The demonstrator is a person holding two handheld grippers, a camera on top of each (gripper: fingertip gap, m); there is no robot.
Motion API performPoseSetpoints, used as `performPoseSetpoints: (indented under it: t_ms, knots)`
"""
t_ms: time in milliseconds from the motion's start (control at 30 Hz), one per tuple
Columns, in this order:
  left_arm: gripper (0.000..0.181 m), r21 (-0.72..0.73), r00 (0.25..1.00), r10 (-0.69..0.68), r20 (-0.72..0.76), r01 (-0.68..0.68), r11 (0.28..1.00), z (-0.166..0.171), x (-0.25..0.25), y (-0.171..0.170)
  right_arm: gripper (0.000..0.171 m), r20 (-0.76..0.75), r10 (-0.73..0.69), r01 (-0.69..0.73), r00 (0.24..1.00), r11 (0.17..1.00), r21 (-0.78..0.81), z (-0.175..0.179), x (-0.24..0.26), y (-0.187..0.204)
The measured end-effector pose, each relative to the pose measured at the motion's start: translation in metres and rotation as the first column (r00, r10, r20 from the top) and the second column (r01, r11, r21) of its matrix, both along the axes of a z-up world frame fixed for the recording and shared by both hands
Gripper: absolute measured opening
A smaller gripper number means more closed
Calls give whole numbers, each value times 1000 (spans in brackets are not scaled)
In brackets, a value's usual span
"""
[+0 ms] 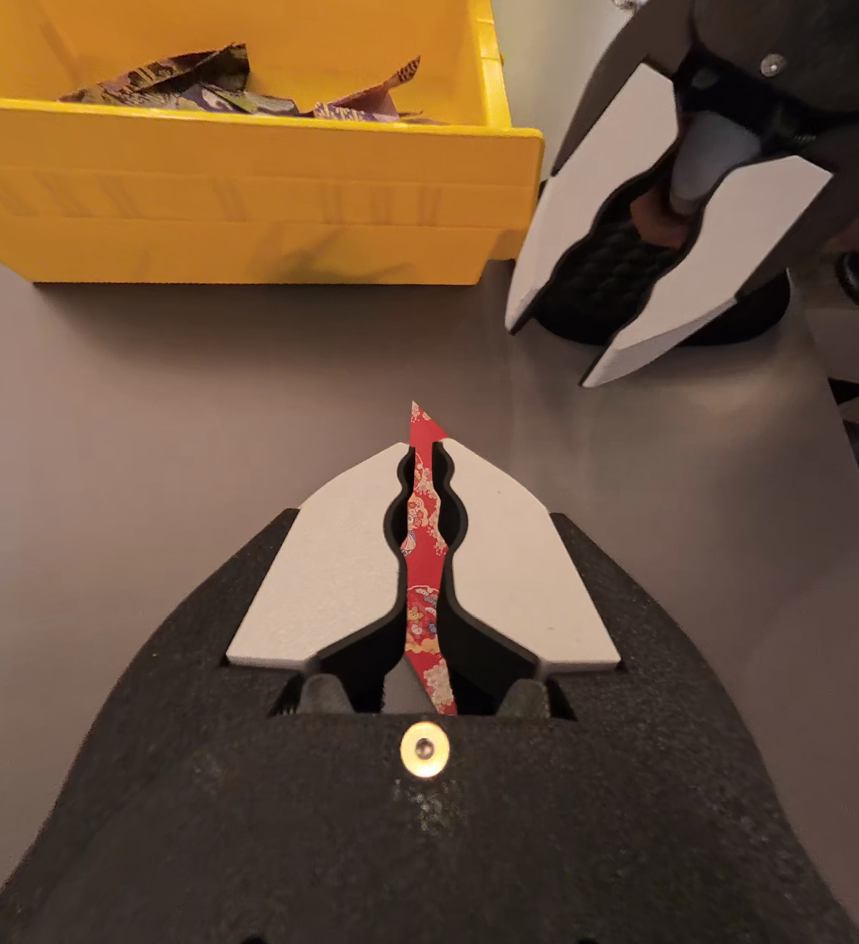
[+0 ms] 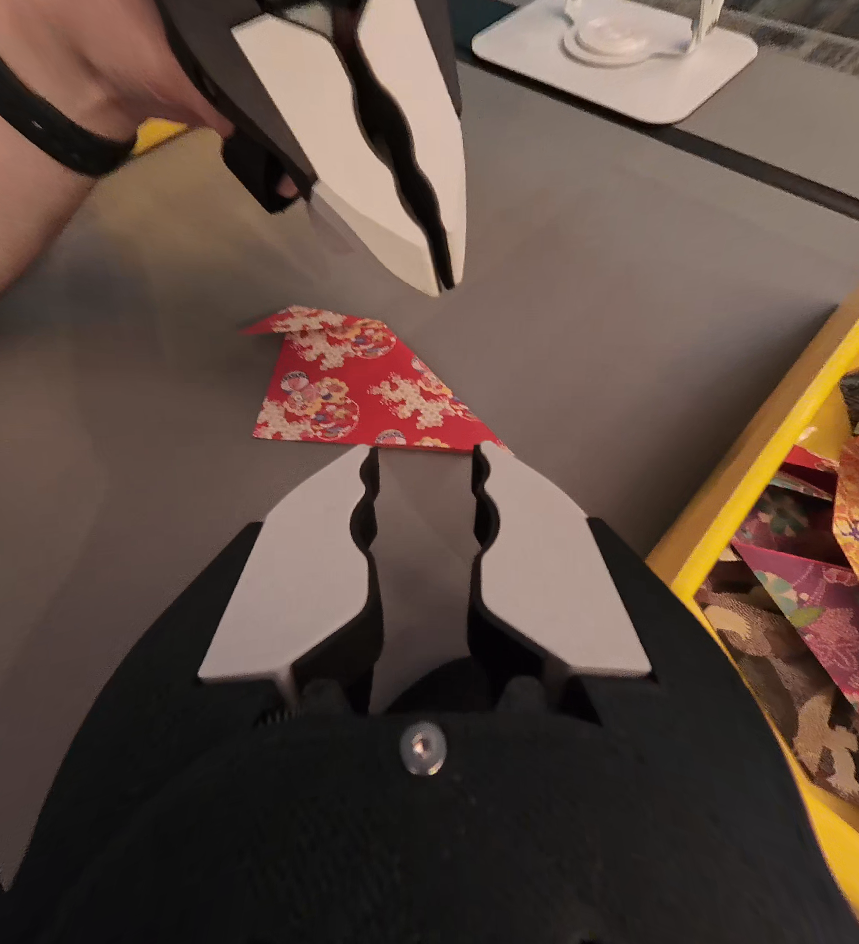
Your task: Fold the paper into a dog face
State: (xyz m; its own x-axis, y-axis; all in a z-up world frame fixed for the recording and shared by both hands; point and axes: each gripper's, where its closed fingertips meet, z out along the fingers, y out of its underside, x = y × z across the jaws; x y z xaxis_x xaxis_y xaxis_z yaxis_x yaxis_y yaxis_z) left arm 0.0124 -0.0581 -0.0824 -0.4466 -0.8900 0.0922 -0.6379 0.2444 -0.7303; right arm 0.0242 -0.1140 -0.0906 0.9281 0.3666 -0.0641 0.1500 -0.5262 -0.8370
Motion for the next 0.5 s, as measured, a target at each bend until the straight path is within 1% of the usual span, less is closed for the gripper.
performPoseSetpoints:
  t_ms: [133, 200, 267, 367, 433, 500]
  knots:
    - [11, 72, 998, -44, -54, 47, 996, -2, -7, -3, 38, -4, -2, 2, 1000, 995, -99, -14, 5, 2]
    - [9, 115, 995, -70, -65, 77, 990, -5, -14, -8, 37, -16, 18, -20, 1000, 991, -132, -15, 3, 4]
    - [4, 165, 992, -99, -82, 111, 980, -12, -18, -12, 37, -11, 28, -29, 1000, 984, -175, -17, 1, 6]
    - [0, 213, 982, -112, -150, 142, 967, -32, -22, -14, 37, 57, 42, -28, 997, 974, -225, -23, -2, 16]
    - [0, 202, 968, -133, -214, 177, 963, -49, -27, -18, 36, 75, 37, -15, 997, 961, -275, -29, -3, 25]
    - [0, 168, 943, -153, -295, 209, 963, -65, -34, -22, 35, 46, 64, -46, 997, 946, -321, -33, -13, 32]
